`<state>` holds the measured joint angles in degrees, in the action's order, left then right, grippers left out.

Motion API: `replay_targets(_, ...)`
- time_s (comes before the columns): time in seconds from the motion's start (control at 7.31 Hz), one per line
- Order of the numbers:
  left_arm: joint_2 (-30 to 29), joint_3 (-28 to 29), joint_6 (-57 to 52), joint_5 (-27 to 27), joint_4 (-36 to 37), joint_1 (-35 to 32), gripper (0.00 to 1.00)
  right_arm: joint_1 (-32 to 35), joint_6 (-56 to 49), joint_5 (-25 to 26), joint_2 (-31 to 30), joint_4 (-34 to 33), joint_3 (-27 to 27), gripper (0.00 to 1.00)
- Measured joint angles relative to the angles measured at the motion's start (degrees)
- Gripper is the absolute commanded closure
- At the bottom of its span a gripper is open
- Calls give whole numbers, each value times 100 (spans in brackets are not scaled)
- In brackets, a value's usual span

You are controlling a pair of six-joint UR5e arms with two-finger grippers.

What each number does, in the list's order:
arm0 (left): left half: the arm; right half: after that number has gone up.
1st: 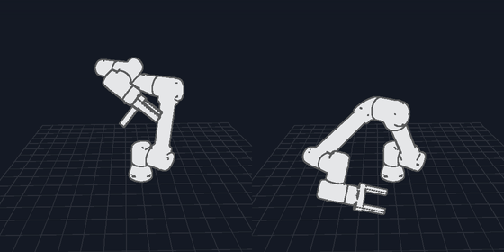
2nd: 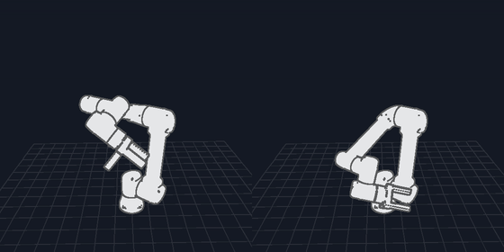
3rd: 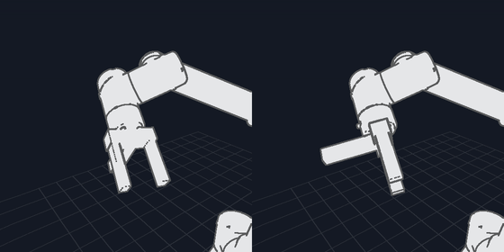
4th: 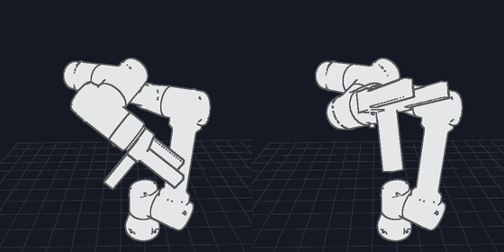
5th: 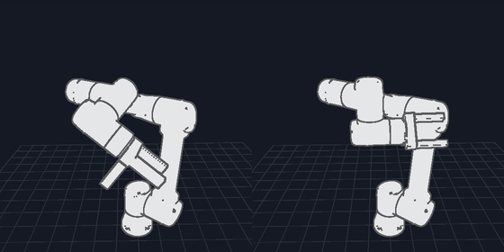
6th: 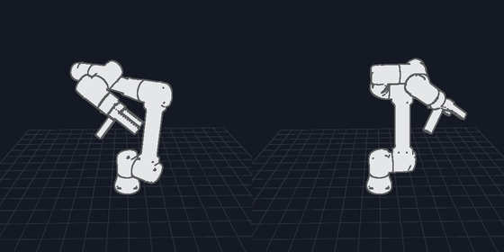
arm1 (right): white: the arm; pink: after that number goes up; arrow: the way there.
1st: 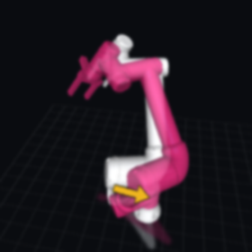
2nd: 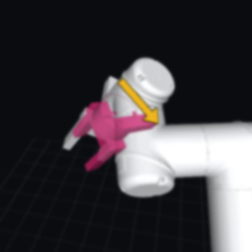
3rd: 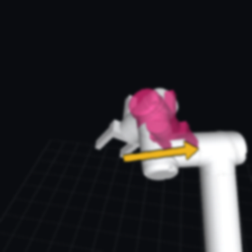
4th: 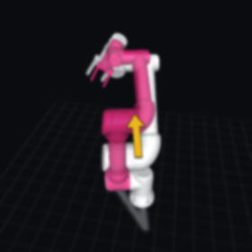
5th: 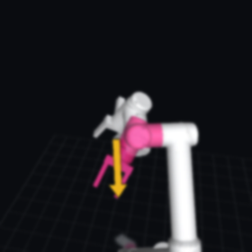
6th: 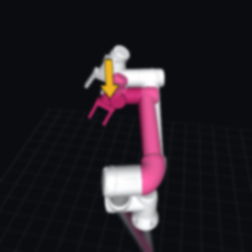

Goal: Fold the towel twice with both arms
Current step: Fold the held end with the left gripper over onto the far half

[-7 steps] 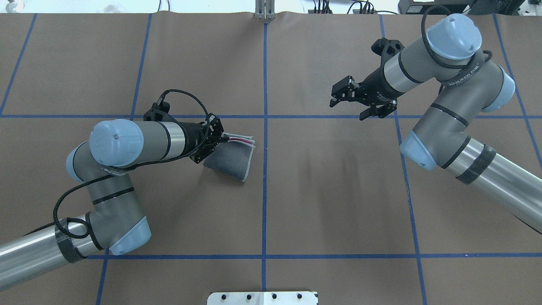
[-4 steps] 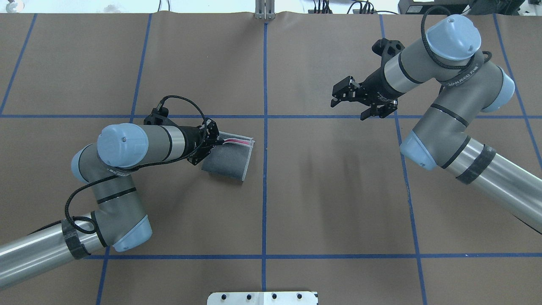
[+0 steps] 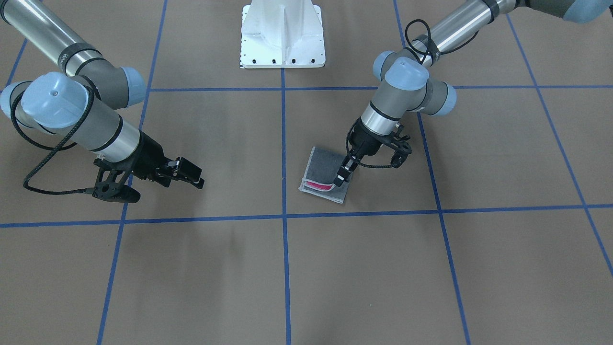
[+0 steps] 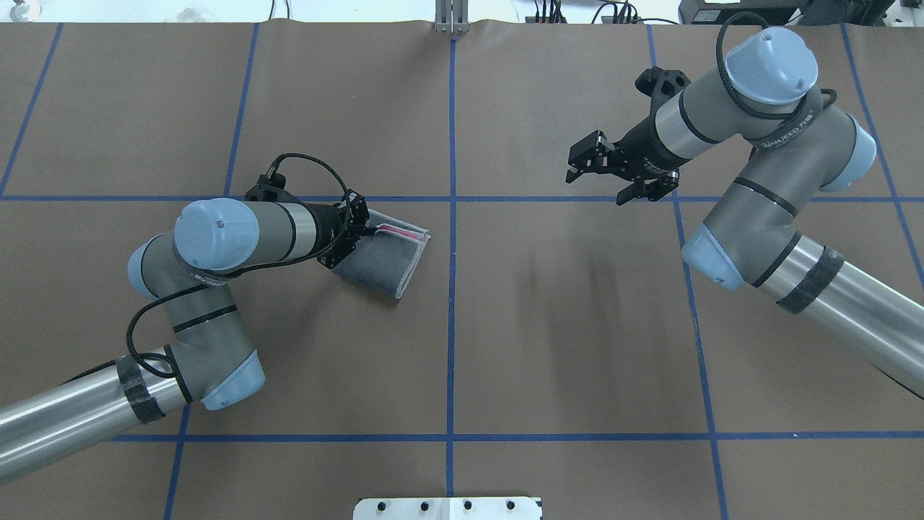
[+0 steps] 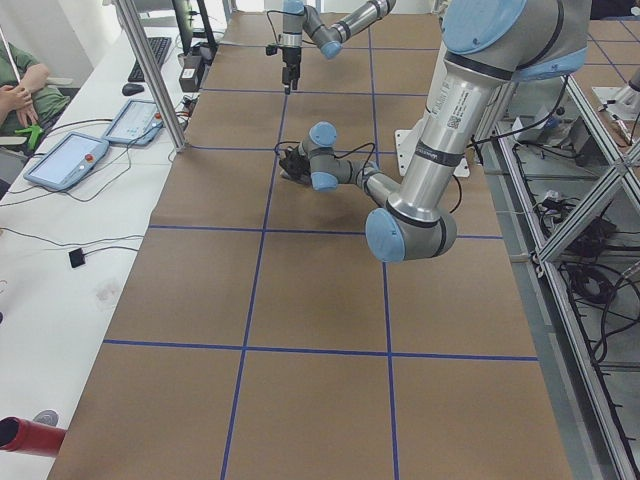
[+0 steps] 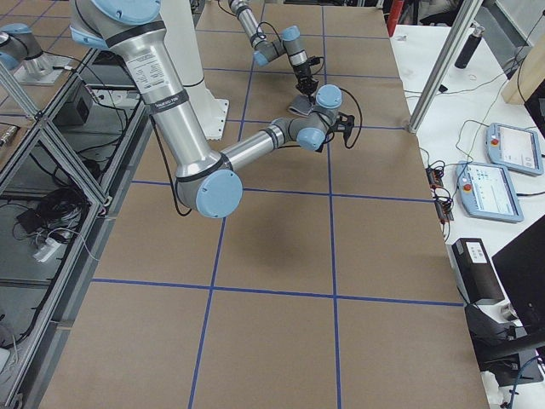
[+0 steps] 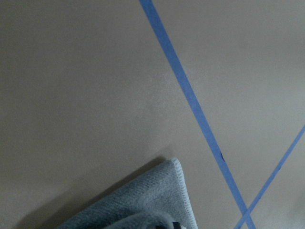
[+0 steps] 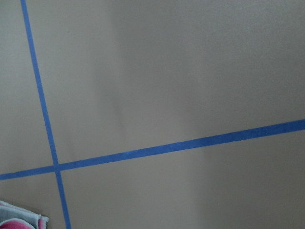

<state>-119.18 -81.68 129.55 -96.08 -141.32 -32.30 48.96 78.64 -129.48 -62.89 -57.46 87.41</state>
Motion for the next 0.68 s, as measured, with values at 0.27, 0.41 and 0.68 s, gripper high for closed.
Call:
replay_targets(0.27,-115,175,-20,-6,-3,-92,0,0,-23,5,0,4,-40,1)
replay_targets(0.41,-139,207,-53,-5,-6,-111,0,0,-50,15,1,1,-57,1)
replay_targets(0.68,-173,257,-82,1,-11,-123,0,0,-114,43,4,-2,-88,1)
